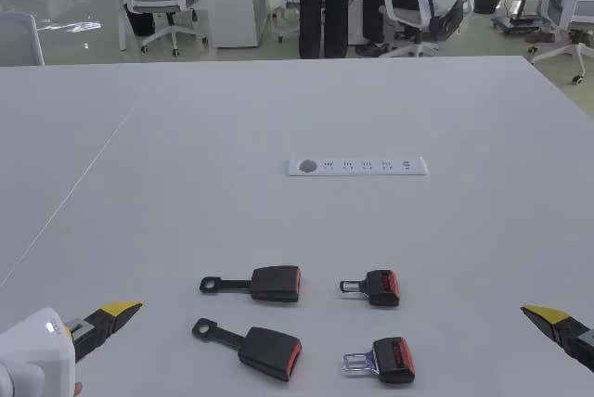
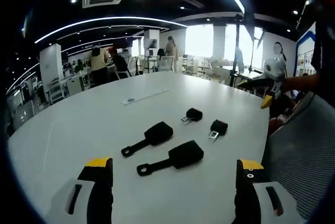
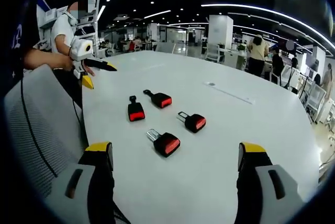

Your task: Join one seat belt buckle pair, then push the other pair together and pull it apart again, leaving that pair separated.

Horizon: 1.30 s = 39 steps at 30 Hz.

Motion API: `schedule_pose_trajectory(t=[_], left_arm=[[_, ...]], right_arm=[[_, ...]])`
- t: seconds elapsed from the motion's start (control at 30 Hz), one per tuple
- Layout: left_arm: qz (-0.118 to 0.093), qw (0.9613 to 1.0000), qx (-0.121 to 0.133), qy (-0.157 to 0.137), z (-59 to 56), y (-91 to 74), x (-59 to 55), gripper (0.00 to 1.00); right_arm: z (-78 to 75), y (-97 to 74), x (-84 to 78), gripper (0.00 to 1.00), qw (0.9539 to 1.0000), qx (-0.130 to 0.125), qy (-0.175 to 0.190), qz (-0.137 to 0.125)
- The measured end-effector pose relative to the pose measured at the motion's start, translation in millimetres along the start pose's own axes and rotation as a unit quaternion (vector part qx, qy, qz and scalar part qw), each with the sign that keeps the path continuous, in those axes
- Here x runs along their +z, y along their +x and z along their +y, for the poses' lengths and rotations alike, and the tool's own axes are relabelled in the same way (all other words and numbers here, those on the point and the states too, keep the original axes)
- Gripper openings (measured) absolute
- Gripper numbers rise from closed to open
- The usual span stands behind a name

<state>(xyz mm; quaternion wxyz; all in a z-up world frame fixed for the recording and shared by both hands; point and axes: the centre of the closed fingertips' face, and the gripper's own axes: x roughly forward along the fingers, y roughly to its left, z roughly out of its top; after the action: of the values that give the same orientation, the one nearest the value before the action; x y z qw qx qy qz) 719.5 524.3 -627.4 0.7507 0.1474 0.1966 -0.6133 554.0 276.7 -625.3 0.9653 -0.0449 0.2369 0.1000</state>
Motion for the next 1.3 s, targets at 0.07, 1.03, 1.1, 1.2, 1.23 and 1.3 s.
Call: schedule_pose_trajectory(t=[0.07, 1.03, 1.1, 1.2, 1.23, 1.3], left_arm=[[-0.001, 1.0000, -0.001, -0.001, -0.7, 0.1, 0.4, 1.00], [-0.006, 1.0000, -0.002, -0.003, -1.6, -0.8, 4.0, 1.00], [-0.007, 1.0000, -0.002, -0.002, -1.6, -0.8, 4.0, 1.00], [-0.006, 1.0000, -0.002, -0.003, -1.6, -0.6, 3.9, 1.00], [-0.007, 1.0000, -0.002, -0.003, -1.6, -0.7, 4.0, 1.00], [-0.007, 1.0000, -0.002, -0.003, -1.5, -0.7, 4.1, 1.00]], right_arm=[[0.0, -0.3, 0.1, 0.99, 1.0000, -0.001, 0.000, 0.000], [-1.1, -2.1, 4.6, 0.99, 1.0000, -0.005, -0.005, -0.004], [-1.0, -2.1, 4.9, 0.99, 1.0000, -0.005, -0.006, -0.005], [-1.2, -2.3, 5.0, 0.99, 1.0000, -0.005, -0.007, -0.004], [-1.2, -2.4, 5.0, 0.99, 1.0000, -0.005, -0.007, -0.004], [-1.3, -2.8, 5.3, 0.99, 0.9999, -0.005, -0.008, -0.004]])
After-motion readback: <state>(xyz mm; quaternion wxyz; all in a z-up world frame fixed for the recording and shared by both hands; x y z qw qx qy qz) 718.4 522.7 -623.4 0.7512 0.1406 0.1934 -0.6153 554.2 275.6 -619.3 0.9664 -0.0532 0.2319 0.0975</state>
